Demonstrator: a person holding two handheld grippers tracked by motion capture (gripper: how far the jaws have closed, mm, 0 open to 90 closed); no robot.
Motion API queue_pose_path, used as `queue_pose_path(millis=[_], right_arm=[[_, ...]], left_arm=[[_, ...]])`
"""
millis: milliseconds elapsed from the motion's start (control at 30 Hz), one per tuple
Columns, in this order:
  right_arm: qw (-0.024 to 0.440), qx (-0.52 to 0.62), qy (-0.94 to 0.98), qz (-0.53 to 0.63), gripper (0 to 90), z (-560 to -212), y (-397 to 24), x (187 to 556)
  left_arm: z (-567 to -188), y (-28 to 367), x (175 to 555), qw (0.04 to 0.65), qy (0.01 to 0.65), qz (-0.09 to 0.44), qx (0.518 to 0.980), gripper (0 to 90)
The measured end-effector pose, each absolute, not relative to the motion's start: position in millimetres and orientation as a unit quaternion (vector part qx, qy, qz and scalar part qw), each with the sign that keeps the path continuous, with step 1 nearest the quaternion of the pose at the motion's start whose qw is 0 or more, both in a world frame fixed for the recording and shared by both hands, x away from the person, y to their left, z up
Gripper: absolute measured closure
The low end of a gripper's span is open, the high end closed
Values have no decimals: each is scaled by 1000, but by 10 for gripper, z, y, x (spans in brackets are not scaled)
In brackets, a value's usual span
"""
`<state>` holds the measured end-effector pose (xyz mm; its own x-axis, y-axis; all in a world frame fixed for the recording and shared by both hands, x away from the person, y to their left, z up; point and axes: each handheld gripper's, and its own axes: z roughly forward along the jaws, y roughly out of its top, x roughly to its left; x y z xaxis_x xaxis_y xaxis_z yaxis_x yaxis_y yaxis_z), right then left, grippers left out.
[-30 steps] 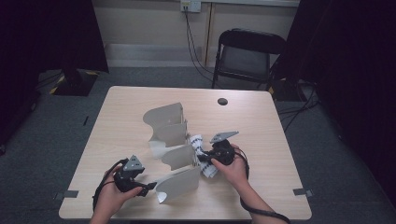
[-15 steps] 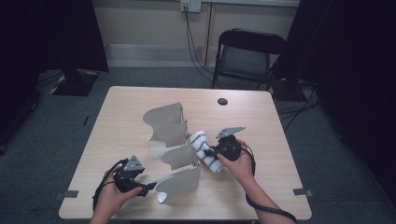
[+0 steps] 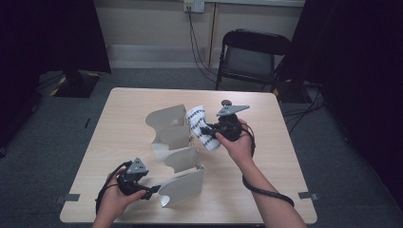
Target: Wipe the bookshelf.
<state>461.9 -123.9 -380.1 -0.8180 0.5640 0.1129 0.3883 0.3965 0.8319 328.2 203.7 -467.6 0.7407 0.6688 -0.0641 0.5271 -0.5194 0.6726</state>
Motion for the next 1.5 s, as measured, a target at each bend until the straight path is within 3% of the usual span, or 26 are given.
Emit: queue_pose_path(millis=[500,700,1067,1500], right_arm=[[34,309,861,402,780,-4671,-1138,4644],[25,316,861,398,779,-4831,-1152,4601],[43,324,852,408,779,-4630,-1292,4613],[105,301,822,472,779,-3820,-1082,4951]], left_arm=[[-4694,2029,3278,351,351,100,862,230],[-4705,2020,3283,346,349,99,865,230],[-4691,2002,3272,347,348,98,865,230],[-4685,2033,3312,352,349,95,863,230]])
